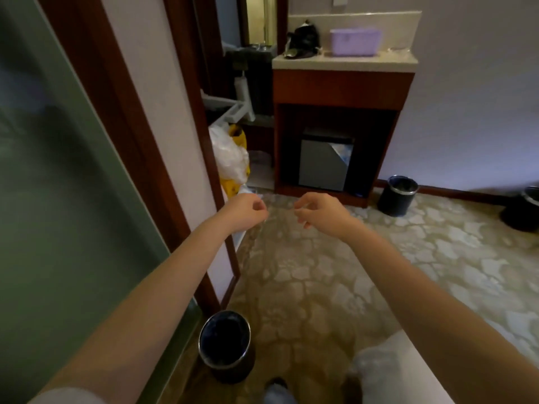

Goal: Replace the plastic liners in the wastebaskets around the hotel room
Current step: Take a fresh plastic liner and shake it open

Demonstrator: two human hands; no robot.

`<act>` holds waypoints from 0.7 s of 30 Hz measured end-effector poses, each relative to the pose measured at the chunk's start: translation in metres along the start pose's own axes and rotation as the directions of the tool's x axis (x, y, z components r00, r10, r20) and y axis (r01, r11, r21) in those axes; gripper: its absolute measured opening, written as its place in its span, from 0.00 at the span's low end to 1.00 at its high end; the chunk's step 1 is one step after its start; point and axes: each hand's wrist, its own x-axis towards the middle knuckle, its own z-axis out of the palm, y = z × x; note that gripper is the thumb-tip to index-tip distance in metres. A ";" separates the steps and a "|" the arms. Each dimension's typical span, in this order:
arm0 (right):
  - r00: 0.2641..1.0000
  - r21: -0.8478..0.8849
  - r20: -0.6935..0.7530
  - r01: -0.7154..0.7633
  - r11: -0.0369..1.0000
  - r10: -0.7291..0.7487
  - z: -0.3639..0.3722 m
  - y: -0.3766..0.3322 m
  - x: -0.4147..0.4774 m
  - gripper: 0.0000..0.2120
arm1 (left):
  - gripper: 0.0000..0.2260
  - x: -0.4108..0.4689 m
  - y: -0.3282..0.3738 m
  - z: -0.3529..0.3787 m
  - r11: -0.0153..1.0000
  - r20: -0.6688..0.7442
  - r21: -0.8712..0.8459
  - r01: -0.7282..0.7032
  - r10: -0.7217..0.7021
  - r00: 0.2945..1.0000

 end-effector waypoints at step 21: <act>0.972 -0.002 0.203 0.122 0.993 -0.119 -0.099 0.057 0.417 0.07 | 0.05 0.394 -0.029 -0.008 0.964 -0.122 -0.127 0.235 -0.250 0.960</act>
